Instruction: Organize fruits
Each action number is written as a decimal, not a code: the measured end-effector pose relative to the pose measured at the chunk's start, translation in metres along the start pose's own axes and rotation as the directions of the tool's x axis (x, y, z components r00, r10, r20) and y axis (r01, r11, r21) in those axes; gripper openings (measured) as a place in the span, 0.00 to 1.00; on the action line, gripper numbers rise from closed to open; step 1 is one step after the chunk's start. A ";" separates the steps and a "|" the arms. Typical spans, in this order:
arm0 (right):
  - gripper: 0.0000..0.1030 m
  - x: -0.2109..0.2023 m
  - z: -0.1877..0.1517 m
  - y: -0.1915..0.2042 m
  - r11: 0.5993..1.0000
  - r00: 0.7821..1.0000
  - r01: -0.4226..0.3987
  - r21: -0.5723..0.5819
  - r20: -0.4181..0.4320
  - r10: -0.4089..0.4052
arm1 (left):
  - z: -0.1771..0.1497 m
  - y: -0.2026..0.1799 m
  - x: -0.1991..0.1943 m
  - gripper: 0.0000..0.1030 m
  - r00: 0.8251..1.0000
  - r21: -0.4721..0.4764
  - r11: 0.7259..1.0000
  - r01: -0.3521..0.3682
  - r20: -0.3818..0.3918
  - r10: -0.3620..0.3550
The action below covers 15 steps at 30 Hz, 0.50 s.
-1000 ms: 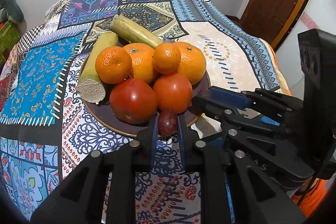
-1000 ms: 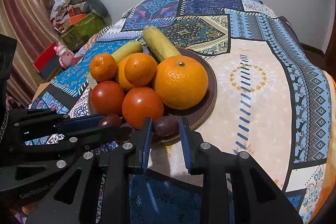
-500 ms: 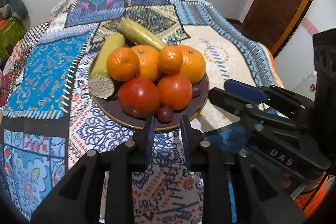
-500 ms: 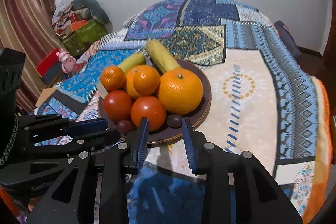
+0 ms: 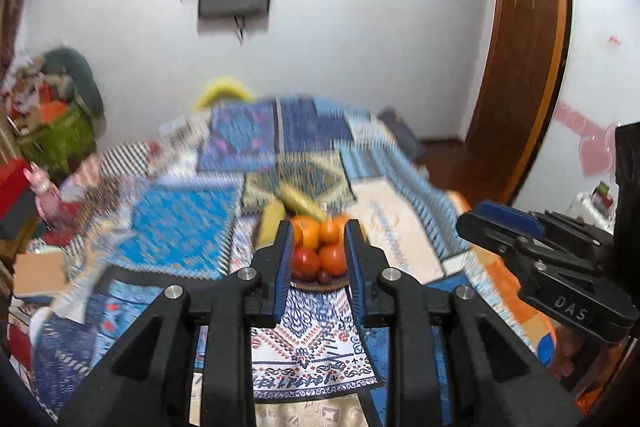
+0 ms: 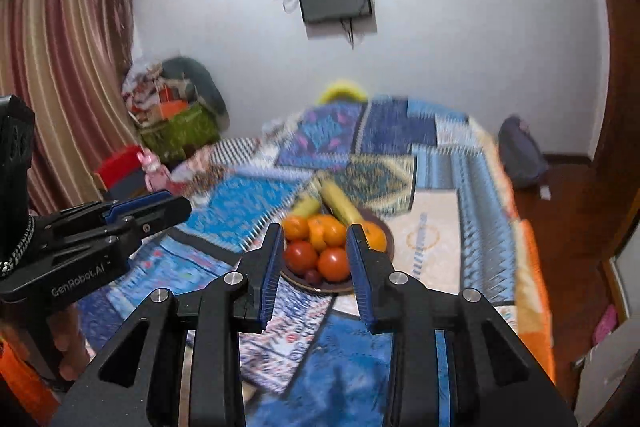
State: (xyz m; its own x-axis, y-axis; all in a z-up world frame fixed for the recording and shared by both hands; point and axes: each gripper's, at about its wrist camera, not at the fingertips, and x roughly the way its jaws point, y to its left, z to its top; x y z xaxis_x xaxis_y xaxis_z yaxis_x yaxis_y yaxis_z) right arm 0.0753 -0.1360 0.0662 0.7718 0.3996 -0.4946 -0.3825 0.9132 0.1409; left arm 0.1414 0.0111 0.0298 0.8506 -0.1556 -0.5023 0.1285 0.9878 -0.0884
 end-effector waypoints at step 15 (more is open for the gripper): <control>0.72 -0.115 0.000 0.063 0.993 0.956 0.102 -0.057 0.281 -0.082 | -0.010 -0.019 -0.156 0.64 0.951 0.033 0.999 -0.043 0.307 0.030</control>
State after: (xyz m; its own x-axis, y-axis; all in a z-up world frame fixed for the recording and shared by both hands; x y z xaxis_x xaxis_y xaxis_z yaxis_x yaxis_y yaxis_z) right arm -0.0377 -0.1245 0.1318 0.9121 0.3296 -0.2438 -0.3300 0.9431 0.0402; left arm 0.0016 0.0167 0.1012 0.9695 -0.1147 -0.2164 0.1089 0.9933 -0.0384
